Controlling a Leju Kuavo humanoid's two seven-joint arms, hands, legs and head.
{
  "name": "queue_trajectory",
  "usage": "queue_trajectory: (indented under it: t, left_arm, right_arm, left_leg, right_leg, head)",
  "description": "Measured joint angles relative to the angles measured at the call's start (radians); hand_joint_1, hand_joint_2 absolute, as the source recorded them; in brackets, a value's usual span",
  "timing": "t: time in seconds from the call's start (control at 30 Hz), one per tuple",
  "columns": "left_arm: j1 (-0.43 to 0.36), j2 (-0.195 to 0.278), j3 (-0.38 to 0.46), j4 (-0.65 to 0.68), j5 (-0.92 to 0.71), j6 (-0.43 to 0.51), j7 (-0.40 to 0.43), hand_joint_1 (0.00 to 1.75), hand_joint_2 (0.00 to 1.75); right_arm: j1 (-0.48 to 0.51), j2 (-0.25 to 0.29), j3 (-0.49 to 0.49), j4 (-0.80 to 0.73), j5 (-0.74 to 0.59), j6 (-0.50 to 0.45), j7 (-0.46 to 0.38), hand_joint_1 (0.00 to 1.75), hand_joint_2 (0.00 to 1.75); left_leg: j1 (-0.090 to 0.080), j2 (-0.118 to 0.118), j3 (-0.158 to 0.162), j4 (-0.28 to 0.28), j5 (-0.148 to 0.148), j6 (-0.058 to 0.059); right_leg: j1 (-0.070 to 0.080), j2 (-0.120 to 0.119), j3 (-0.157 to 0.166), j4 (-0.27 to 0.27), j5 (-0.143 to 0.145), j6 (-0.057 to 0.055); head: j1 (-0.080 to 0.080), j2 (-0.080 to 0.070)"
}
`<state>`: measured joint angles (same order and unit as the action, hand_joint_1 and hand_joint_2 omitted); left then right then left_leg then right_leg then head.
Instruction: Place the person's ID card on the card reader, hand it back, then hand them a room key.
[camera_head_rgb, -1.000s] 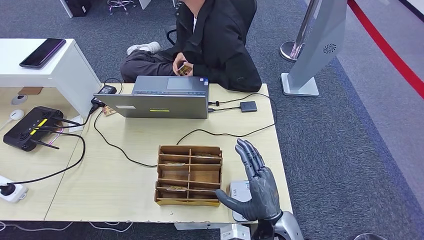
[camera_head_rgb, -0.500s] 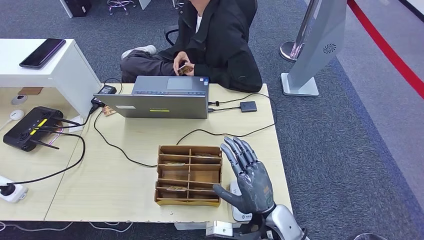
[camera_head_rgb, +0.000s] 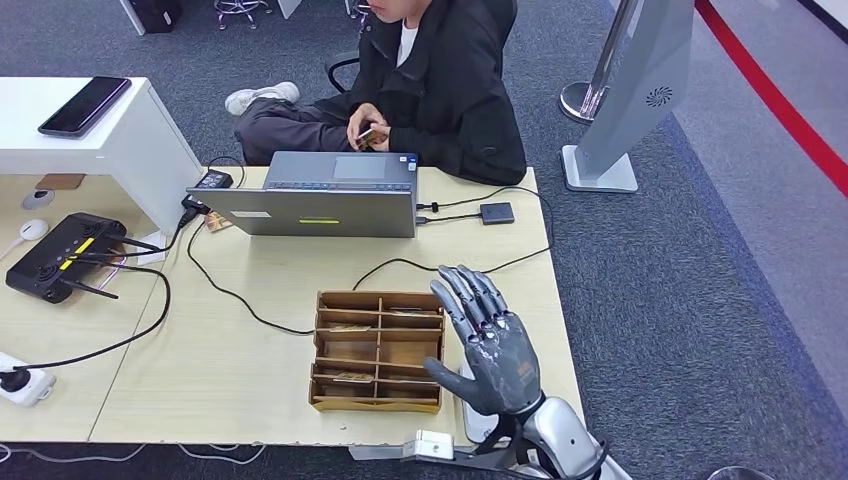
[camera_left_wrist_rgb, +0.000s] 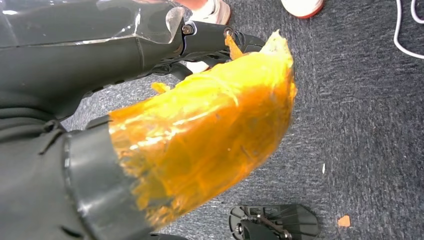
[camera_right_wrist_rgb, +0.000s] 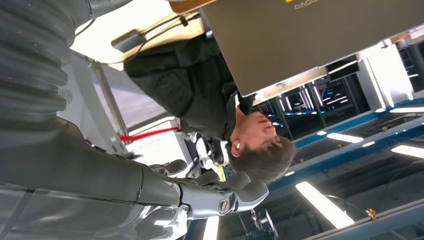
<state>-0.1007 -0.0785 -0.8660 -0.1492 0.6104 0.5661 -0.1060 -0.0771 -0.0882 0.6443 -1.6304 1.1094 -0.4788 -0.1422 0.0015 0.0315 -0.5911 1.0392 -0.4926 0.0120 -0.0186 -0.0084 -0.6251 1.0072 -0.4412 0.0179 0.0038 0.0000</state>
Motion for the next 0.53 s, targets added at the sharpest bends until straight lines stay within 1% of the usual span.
queue_trajectory:
  t: [0.17, 0.53]
  left_arm:
    - [-0.008, 0.0, -0.007, 0.0, -0.006, -0.005, 0.005, 0.0, 0.0]
    - [-0.014, -0.001, -0.014, 0.0, -0.015, -0.018, 0.013, 0.0, 0.0]
  right_arm:
    - [-0.047, -0.005, 0.014, 0.015, 0.036, 0.033, 0.034, 0.0, 1.75]
    - [-0.117, -0.009, 0.042, 0.074, 0.056, 0.108, 0.093, 0.0, 1.75]
  left_leg:
    - [0.0, 0.0, 0.0, 0.0, 0.0, 0.0]
    - [0.0, 0.0, 0.0, 0.0, 0.0, 0.0]
  right_leg:
    - [0.0, 0.0, 0.0, 0.0, 0.0, 0.0]
    - [0.0, 0.0, 0.0, 0.0, 0.0, 0.0]
  head:
    - [0.0, 0.0]
    - [0.0, 0.0]
